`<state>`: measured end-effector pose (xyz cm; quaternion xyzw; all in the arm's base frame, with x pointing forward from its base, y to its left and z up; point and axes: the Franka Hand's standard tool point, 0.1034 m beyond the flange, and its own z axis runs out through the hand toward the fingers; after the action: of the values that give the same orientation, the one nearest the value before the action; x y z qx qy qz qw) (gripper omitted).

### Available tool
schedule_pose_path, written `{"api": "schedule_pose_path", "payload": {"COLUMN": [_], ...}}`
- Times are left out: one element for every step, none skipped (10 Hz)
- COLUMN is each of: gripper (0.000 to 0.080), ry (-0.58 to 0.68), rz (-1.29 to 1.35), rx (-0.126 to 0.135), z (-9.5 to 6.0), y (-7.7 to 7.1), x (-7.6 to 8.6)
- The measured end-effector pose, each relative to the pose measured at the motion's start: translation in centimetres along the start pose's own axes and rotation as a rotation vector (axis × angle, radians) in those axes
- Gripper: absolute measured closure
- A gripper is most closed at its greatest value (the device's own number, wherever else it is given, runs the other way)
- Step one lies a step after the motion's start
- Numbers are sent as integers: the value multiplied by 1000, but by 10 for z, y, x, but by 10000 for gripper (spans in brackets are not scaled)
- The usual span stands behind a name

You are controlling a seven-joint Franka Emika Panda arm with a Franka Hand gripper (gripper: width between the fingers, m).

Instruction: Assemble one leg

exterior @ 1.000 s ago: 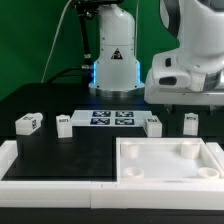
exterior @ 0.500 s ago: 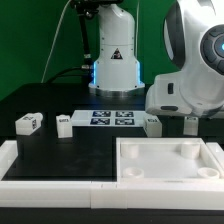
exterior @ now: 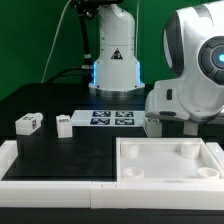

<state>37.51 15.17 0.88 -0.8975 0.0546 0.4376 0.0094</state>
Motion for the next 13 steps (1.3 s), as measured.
{"api": "schedule_pose_path", "payload": {"gripper": [258,429,429,511,511,511,511,511,511,511,509,509,509], "ry": [0,0,0,0,0,0,0,2,-10,-4,8,-2,22], "rz": [0,-1,-1,-1,-1,-1,-1,-4,-48,-74,-89,-96,-102], "rx": [0,0,0,0,0,0,0,1,-7,-5,-5,-8,-3], "z": [0,0,0,0,0,0,0,-2,-15,-35,-54,-68,-81], "y": [0,0,0,0,0,0,0,0,4,5,6,8,6], "x": [0,0,0,0,0,0,0,0,-7,-16,-27,-37,-39]}}
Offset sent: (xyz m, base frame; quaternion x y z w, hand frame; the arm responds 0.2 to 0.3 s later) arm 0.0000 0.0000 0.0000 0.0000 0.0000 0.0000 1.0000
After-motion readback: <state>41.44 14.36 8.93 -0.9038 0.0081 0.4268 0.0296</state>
